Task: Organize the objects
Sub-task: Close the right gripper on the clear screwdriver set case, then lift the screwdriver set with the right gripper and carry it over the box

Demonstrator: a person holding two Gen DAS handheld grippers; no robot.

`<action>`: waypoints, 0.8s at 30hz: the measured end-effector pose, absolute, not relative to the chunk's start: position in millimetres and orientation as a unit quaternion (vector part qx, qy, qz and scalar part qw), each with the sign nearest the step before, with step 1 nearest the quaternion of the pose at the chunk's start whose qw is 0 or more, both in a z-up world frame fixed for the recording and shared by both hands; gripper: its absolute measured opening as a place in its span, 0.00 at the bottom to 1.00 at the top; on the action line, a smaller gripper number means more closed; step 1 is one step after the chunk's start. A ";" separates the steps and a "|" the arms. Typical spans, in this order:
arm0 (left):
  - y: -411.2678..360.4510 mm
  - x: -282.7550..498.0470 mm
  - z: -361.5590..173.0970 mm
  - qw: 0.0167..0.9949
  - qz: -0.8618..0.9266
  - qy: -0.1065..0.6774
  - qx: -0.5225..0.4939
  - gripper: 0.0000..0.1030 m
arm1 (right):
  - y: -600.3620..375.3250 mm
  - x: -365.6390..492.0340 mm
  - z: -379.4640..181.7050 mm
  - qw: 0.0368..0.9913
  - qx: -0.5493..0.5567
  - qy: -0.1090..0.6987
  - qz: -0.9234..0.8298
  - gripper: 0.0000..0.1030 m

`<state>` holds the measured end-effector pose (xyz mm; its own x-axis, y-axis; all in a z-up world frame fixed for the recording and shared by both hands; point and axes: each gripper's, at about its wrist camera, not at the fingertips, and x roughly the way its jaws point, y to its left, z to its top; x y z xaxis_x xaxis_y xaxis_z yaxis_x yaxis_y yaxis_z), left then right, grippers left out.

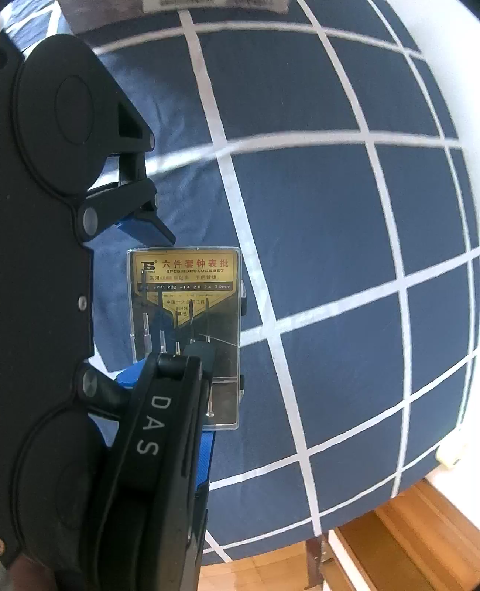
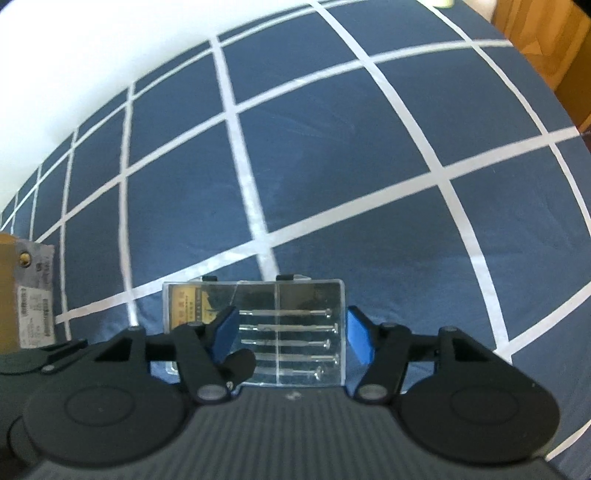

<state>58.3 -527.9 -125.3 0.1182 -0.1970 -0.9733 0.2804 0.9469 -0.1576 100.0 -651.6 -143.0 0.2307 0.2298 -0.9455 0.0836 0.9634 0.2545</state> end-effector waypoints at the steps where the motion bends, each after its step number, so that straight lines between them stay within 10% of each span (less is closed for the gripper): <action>1: -523.6 56.1 -121.4 0.750 -0.158 0.642 0.030 0.62 | -647.9 99.1 -139.2 0.776 0.125 0.617 0.049 0.60; 24: -361.8 16.5 -50.7 0.790 -0.112 0.602 -0.011 0.62 | -498.7 44.0 -64.3 0.802 0.079 0.583 0.108 0.60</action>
